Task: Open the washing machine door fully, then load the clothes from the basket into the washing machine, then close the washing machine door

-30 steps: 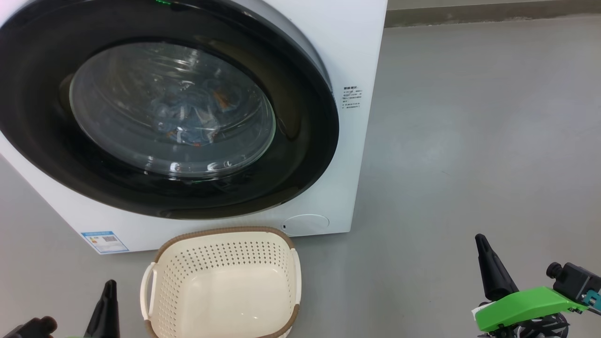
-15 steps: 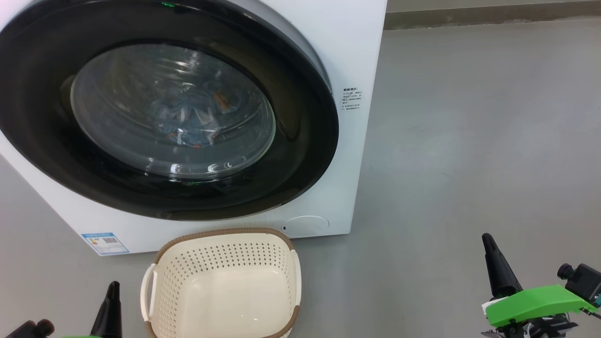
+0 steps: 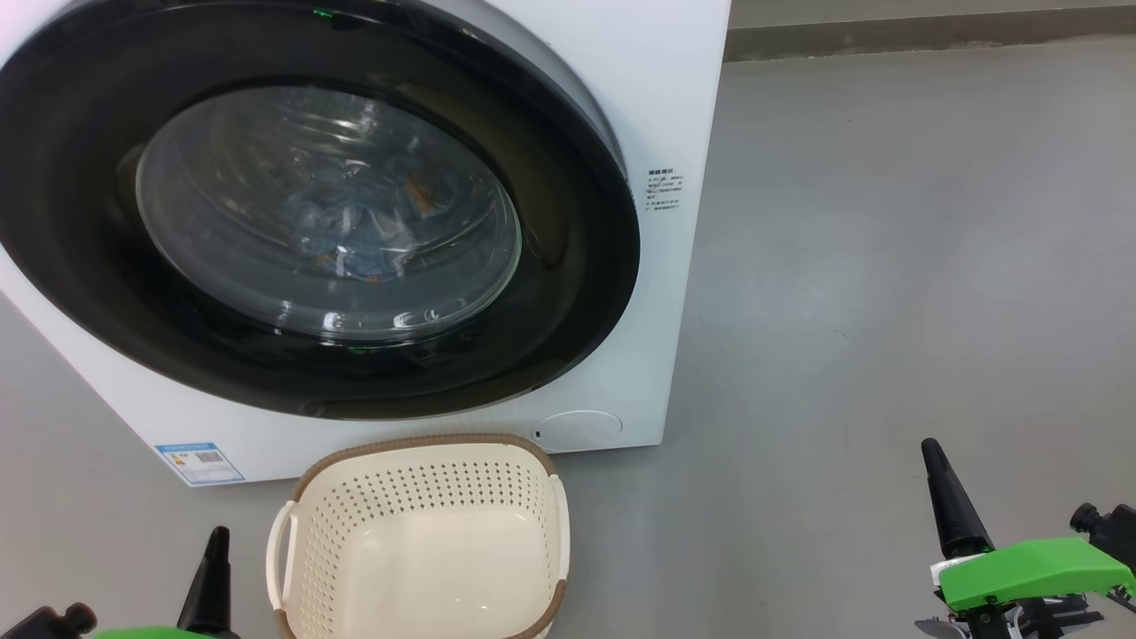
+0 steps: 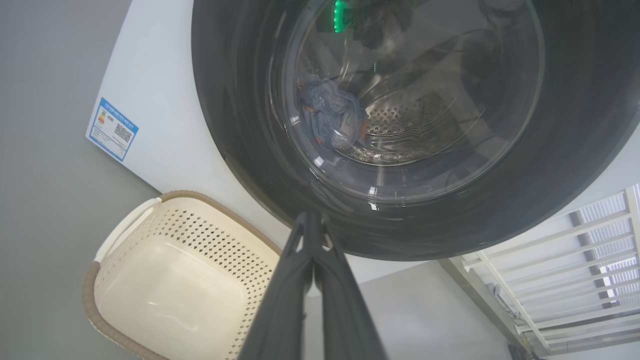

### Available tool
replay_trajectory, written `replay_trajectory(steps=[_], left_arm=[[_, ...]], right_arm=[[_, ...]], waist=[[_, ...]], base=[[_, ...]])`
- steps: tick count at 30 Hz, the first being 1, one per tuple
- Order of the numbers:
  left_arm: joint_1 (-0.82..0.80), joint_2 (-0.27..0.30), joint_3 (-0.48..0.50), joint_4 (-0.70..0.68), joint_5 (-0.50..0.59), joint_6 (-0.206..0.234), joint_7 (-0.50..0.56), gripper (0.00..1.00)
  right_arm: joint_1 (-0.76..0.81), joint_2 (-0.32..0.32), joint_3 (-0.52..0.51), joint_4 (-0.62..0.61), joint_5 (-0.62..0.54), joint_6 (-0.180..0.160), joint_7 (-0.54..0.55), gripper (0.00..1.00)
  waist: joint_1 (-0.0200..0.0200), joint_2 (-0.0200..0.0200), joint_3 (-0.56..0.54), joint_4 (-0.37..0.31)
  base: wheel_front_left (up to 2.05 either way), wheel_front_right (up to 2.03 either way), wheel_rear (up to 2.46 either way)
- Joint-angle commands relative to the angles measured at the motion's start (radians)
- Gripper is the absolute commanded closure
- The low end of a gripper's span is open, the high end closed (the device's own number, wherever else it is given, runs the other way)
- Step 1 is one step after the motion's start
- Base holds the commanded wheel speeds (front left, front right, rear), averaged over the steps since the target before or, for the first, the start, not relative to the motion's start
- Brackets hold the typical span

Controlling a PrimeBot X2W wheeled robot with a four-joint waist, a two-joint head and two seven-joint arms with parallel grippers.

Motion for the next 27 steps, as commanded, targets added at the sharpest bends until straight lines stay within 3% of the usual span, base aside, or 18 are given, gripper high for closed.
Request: replay_trajectory(steps=[1, 27], left_arm=[[-0.048, 0.008, 0.027, -0.016, -0.032, -0.001, 0.009, 1.00], [-0.075, -0.020, 0.051, -0.005, -0.299, -0.001, 0.086, 1.00]], right_arm=[[-0.019, -0.002, 0.003, -0.032, 0.035, 0.001, 0.009, 1.00], [-0.020, 0.015, -0.043, -0.052, 0.291, 0.001, 0.087, 1.00]], waist=[[-0.0001, 0.0000, -0.001, 0.000], [-0.0001, 0.0000, -0.011, 0.000]], base=[[0.00, 0.00, 0.00], [0.00, 0.00, 0.00]])
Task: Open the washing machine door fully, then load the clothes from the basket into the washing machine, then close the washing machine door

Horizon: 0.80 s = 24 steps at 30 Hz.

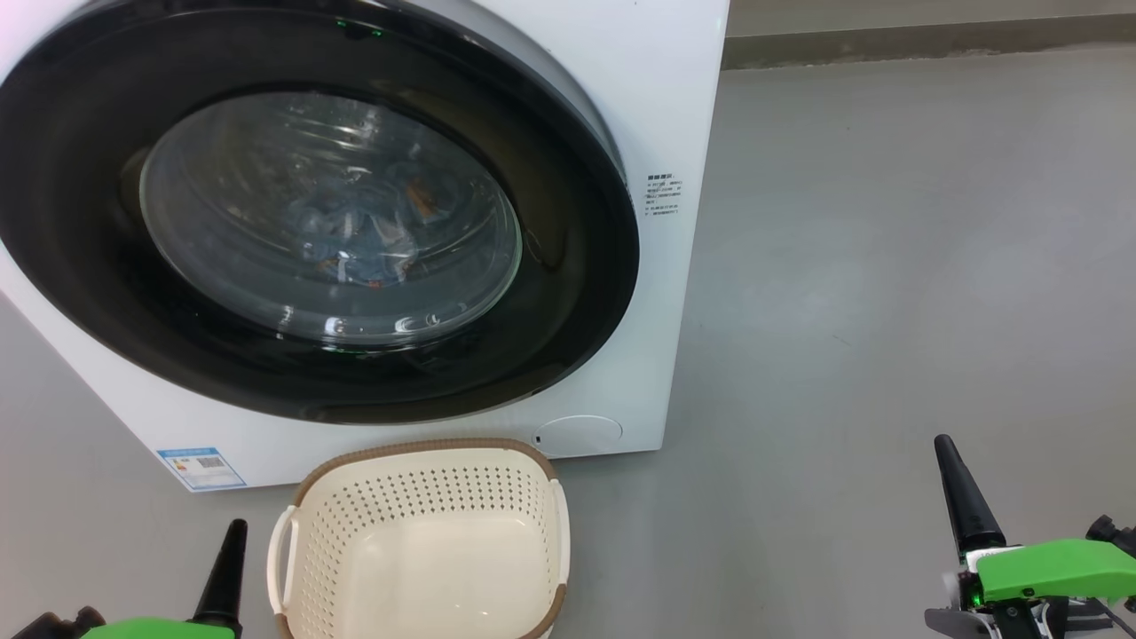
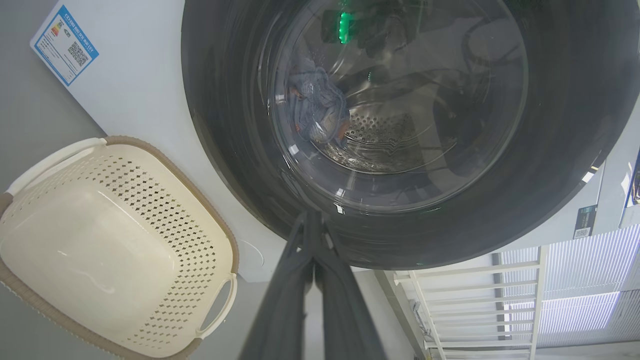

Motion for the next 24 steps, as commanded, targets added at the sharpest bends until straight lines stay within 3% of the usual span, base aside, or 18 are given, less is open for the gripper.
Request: replay_trajectory(steps=[1, 24], left_arm=[[-0.051, 0.009, 0.033, -0.018, -0.030, -0.002, 0.007, 1.00], [-0.075, -0.016, 0.053, -0.008, -0.266, -0.003, 0.075, 1.00]], right_arm=[[-0.020, -0.005, 0.006, -0.033, 0.026, 0.001, 0.010, 1.00], [-0.020, 0.010, -0.035, -0.051, 0.252, 0.001, 0.079, 1.00]], waist=[[0.0000, 0.0000, 0.000, 0.000], [0.0000, 0.0000, -0.010, 0.000]], base=[[0.00, 0.00, 0.00], [0.00, 0.00, 0.00]])
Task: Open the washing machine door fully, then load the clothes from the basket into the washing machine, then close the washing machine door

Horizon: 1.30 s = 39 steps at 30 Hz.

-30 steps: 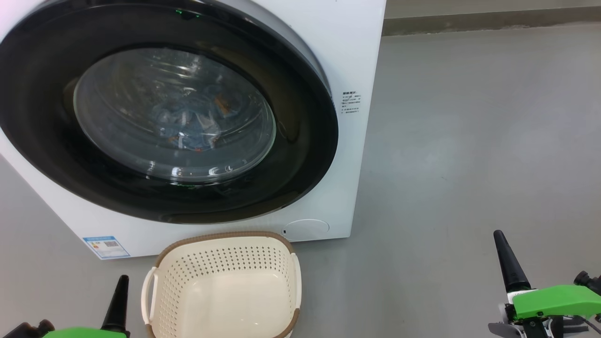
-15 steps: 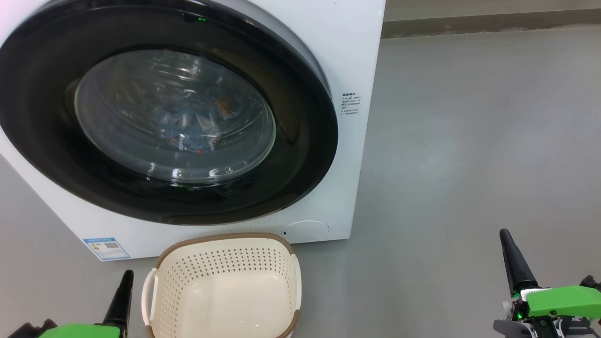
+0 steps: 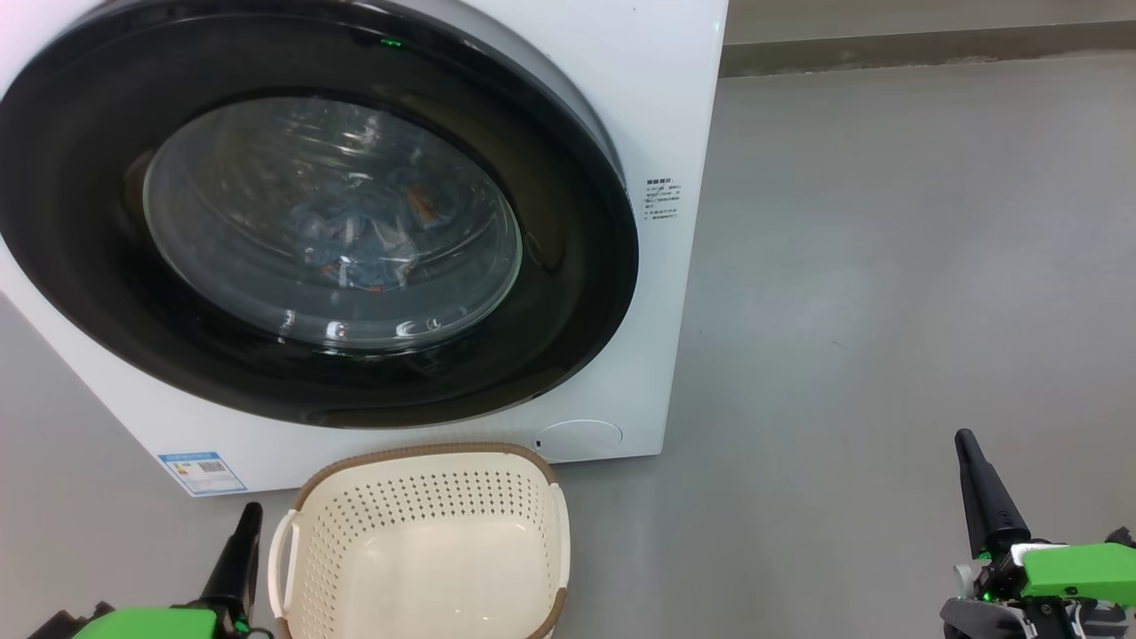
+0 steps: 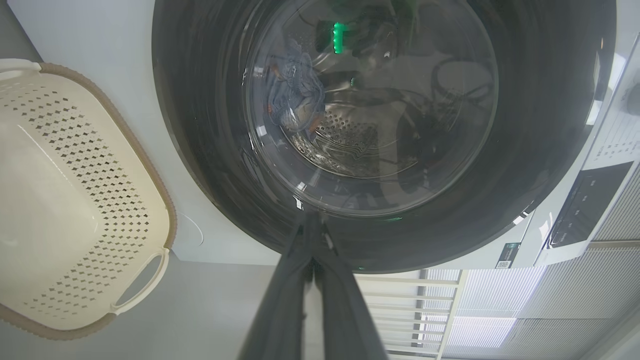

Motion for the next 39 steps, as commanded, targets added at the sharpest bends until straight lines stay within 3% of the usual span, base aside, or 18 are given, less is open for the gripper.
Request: replay_trajectory(steps=[1, 39], left_arm=[[-0.048, 0.008, 0.036, -0.017, -0.032, -0.003, 0.011, 1.00], [-0.051, 0.005, 0.039, -0.016, -0.060, -0.003, 0.019, 1.00]], right_arm=[[-0.020, 0.000, 0.017, -0.034, 0.032, 0.001, 0.012, 1.00], [-0.021, 0.003, 0.009, -0.036, 0.056, 0.001, 0.023, 1.00]], waist=[[0.0000, 0.0000, -0.001, 0.000], [0.0000, 0.0000, -0.002, 0.000]], base=[[0.00, 0.00, 0.00], [0.00, 0.00, 0.00]])
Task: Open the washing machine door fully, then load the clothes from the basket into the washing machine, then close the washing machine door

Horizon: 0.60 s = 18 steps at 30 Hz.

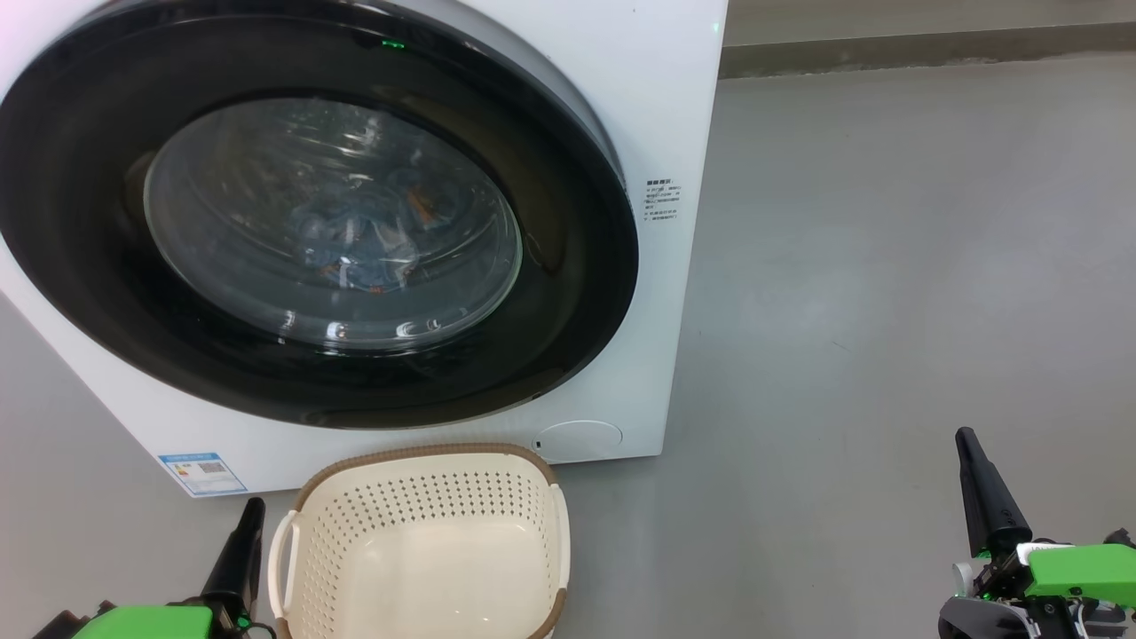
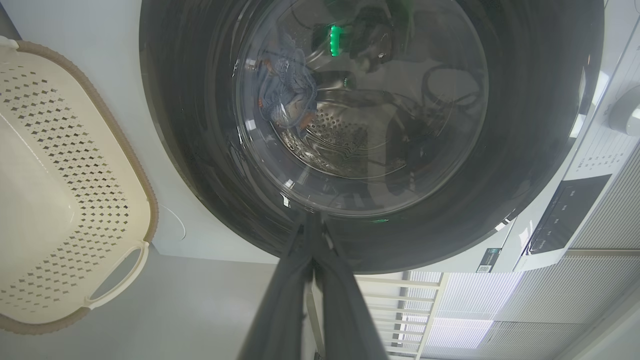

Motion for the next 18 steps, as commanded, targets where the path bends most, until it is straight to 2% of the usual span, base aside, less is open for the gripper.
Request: replay_trajectory(steps=[1, 18], left_arm=[[-0.042, 0.011, 0.035, -0.017, -0.007, -0.003, 0.007, 1.00], [-0.042, 0.011, 0.035, -0.017, -0.007, -0.003, 0.007, 1.00]], right_arm=[[-0.021, -0.002, 0.017, -0.030, 0.009, 0.001, 0.006, 1.00], [-0.021, -0.002, 0.016, -0.030, 0.008, 0.001, 0.007, 1.00]], waist=[[0.0000, 0.0000, 0.000, 0.000], [0.0000, 0.0000, 0.000, 0.000]], base=[[0.00, 0.00, 0.00], [0.00, 0.00, 0.00]])
